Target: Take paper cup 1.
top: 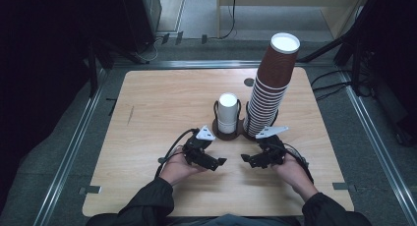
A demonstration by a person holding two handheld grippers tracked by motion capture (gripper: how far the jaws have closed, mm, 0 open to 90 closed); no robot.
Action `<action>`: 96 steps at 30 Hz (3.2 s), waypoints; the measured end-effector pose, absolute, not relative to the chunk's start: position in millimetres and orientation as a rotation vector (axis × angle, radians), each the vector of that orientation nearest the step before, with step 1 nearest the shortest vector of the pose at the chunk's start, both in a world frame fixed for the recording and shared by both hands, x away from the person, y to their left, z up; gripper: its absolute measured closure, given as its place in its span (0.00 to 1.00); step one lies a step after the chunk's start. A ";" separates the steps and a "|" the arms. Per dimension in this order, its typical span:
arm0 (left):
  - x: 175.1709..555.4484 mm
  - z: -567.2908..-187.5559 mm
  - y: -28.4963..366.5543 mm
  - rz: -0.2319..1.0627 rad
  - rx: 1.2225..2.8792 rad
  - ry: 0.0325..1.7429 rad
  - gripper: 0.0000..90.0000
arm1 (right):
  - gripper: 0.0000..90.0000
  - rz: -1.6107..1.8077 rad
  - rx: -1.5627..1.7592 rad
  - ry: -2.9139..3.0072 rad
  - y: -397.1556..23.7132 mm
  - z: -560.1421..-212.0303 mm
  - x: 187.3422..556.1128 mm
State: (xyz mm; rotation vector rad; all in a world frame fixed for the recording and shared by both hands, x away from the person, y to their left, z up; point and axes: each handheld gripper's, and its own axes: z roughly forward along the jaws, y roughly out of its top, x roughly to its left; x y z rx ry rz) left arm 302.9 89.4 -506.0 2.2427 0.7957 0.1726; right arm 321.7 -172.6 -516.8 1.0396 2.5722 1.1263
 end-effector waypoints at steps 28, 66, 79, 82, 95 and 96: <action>320.0 -493.7 118.7 0.071 2.169 0.790 0.47 | 0.57 1.176 0.905 2.681 -170.7 -494.1 324.0; 357.7 -459.6 139.7 -0.011 2.104 0.759 0.23 | 1.00 1.178 1.101 2.503 -149.8 -493.0 322.3; 382.4 -436.3 127.8 0.038 2.151 0.719 0.21 | 1.00 1.179 1.184 2.420 -122.9 -504.0 334.6; 389.5 -430.7 122.5 0.055 2.164 0.704 0.21 | 1.00 1.166 1.171 2.397 -115.9 -505.6 335.2; 413.6 -412.5 98.9 0.075 2.195 0.660 0.21 | 1.00 1.186 1.165 2.283 -96.7 -510.8 344.3; 415.2 -411.8 96.6 0.078 2.203 0.654 0.21 | 1.00 1.183 1.173 2.280 -95.9 -511.4 344.4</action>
